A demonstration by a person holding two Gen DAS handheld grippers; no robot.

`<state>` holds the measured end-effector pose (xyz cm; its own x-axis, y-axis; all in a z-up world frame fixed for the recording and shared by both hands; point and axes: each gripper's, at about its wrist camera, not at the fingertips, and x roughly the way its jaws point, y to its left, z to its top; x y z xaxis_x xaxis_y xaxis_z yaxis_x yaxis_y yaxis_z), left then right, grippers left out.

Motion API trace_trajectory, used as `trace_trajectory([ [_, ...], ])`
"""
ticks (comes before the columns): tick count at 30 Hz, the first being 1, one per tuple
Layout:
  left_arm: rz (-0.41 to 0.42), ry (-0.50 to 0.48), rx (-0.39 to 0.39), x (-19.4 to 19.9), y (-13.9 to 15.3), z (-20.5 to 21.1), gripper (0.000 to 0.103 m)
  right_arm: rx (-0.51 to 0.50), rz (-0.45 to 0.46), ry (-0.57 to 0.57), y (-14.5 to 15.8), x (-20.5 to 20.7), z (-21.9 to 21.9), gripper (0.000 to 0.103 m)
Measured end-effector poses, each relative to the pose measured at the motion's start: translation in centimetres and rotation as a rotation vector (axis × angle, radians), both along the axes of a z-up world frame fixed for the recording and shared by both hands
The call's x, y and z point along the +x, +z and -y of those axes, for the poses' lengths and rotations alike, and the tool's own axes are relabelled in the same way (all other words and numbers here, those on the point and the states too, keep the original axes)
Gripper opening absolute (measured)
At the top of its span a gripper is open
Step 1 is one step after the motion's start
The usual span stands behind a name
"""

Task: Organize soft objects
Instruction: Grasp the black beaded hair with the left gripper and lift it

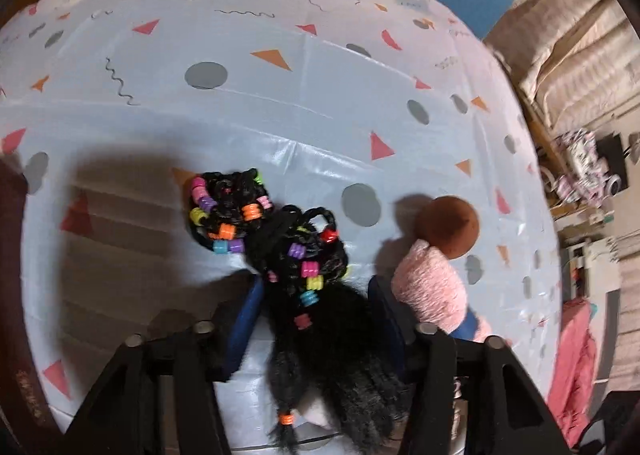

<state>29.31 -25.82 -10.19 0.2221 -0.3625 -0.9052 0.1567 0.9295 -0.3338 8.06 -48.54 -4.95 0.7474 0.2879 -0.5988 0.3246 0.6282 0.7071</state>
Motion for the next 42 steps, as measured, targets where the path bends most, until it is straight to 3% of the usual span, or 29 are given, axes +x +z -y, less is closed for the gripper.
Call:
trace_trajectory([
  [1, -0.003, -0.004, 0.011, 0.0, -0.1, -0.1, 0.025, 0.001, -0.001, -0.002, -0.1, 0.0, 0.0, 0.103],
  [4, -0.032, 0.001, -0.055, -0.1, 0.0, -1.5, 0.020, -0.010, -0.011, -0.005, -0.1, 0.1, 0.0, 0.103],
  [6, 0.002, -0.014, -0.058, -0.8, 0.8, -2.2, 0.017, -0.015, -0.016, -0.005, -0.2, 0.1, 0.1, 0.103],
  [13, 0.126, -0.103, -0.085, -5.4, 4.9, -4.2, 0.015, -0.025, -0.049, 0.015, -1.0, 0.4, -0.1, 0.103],
  [16, 0.140, -0.140, -0.119, -7.2, 6.3, -4.9, 0.012, -0.035, -0.060, 0.058, -1.3, 0.8, -0.8, 0.103],
  [21, 0.153, -0.196, -0.072, -10.1, 6.6, -5.2, 0.013, -0.092, -0.095, 0.113, -1.8, 1.3, -2.3, 0.103],
  [22, 0.152, -0.194, -0.063, -10.3, 6.5, -5.3, 0.013, -0.098, -0.098, 0.115, -1.9, 1.2, -2.4, 0.103],
  [24, 0.123, -0.161, -0.080, -9.9, 6.1, -5.5, 0.027, -0.095, -0.100, 0.111, -2.0, 1.2, -2.4, 0.103],
  [26, 0.065, -0.114, -0.118, -9.0, 5.4, -5.8, 0.031, -0.088, -0.102, 0.092, -2.0, 1.0, -2.1, 0.103],
  [31, 0.037, -0.037, -0.129, -6.6, 3.9, -4.9, 0.042, -0.067, -0.110, 0.079, -2.2, 0.9, -1.7, 0.103],
  [38, -0.015, -0.056, -0.081, -3.9, 1.9, -1.8, 0.044, -0.045, -0.093, 0.078, -2.0, 1.0, -1.6, 0.103],
  [42, -0.017, -0.055, -0.005, -3.0, 0.2, -0.9, 0.043, -0.037, -0.081, 0.081, -1.8, 1.0, -1.7, 0.103],
])
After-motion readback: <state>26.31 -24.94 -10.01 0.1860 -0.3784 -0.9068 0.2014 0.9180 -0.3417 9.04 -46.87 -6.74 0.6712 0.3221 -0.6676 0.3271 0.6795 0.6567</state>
